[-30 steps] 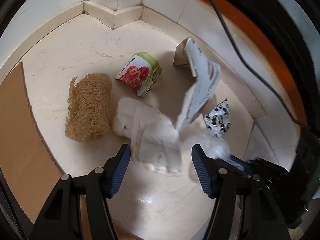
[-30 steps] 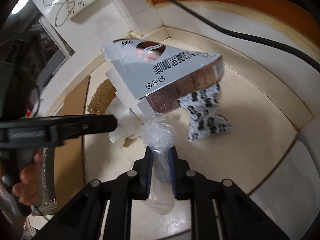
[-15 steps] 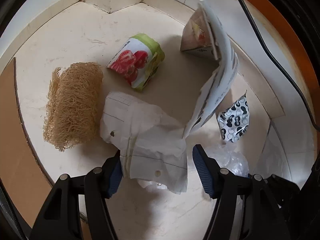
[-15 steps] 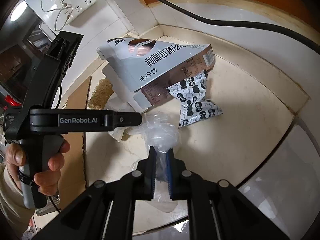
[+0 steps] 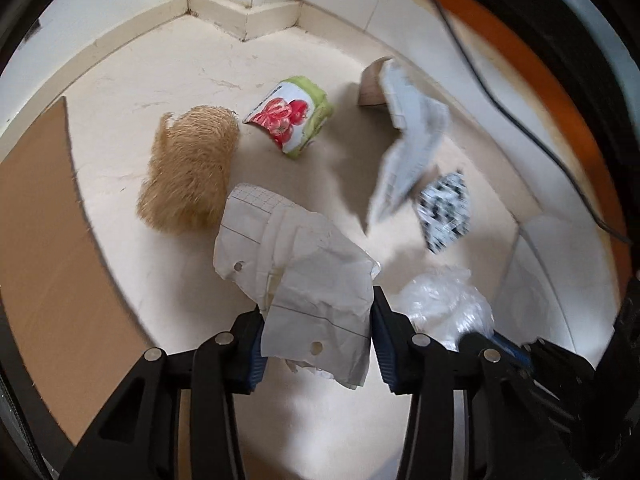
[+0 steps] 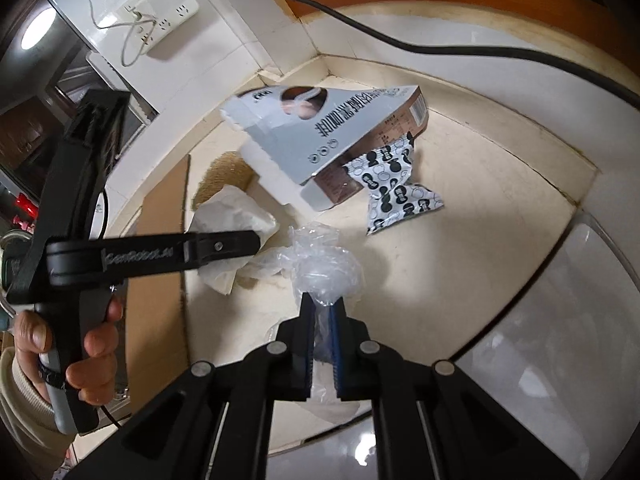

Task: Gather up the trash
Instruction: 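Carry the white paper with the left tool while the right carries the bag down to the bin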

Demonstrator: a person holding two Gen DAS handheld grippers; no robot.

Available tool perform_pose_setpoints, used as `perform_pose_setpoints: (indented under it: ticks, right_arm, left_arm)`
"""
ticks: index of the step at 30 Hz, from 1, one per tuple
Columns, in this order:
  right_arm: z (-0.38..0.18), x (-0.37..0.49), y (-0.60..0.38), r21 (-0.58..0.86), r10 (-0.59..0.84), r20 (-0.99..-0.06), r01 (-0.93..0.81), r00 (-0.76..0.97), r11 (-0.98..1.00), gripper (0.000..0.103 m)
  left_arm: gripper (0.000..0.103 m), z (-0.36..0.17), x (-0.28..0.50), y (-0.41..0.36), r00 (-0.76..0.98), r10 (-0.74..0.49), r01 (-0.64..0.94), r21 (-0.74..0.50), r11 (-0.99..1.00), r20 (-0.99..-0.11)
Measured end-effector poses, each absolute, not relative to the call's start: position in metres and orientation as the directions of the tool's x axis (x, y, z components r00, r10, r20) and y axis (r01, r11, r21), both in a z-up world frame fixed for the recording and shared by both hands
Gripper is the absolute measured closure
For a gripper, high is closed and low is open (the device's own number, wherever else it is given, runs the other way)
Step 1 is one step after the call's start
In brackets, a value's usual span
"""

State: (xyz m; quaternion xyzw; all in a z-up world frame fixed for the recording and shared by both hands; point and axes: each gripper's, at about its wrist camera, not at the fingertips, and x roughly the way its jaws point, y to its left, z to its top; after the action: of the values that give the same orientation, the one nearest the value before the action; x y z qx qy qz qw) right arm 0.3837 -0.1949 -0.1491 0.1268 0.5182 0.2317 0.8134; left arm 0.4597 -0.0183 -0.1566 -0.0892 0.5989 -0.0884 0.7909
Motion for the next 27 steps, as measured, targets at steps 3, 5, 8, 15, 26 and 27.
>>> perform_pose_setpoints:
  ticks: [3, 5, 8, 15, 26, 27]
  right_arm:
    - [-0.134, 0.367, -0.195, 0.447, 0.508, -0.773, -0.241, 0.380, 0.861, 0.097]
    - [-0.123, 0.352, -0.195, 0.446, 0.504, -0.767, -0.235, 0.397, 0.864, 0.097]
    - [-0.103, 0.320, -0.196, 0.436, 0.490, -0.763, -0.224, 0.422, 0.872, 0.097]
    - [-0.045, 0.222, -0.192, 0.399, 0.436, -0.738, -0.187, 0.515, 0.898, 0.097]
    - [-0.002, 0.075, -0.153, 0.423, 0.406, -0.698, -0.117, 0.590, 0.898, 0.097]
    - [-0.004, 0.064, -0.149, 0.430, 0.408, -0.700, -0.110, 0.586, 0.896, 0.097]
  left_arm:
    - [0.060, -0.134, 0.436, -0.019, 0.293, -0.271, 0.068, -0.262, 0.963, -0.917]
    - [0.060, -0.117, 0.416, -0.020, 0.315, -0.290, 0.095, -0.274, 0.957, -0.904]
    - [0.060, -0.090, 0.385, -0.020, 0.336, -0.339, 0.144, -0.308, 0.940, -0.879]
    - [0.060, -0.037, 0.301, -0.013, 0.341, -0.428, 0.284, -0.342, 0.896, -0.837]
    - [0.060, 0.011, 0.160, 0.024, 0.291, -0.527, 0.444, -0.375, 0.814, -0.799]
    - [0.060, 0.011, 0.150, 0.028, 0.286, -0.528, 0.448, -0.376, 0.811, -0.799]
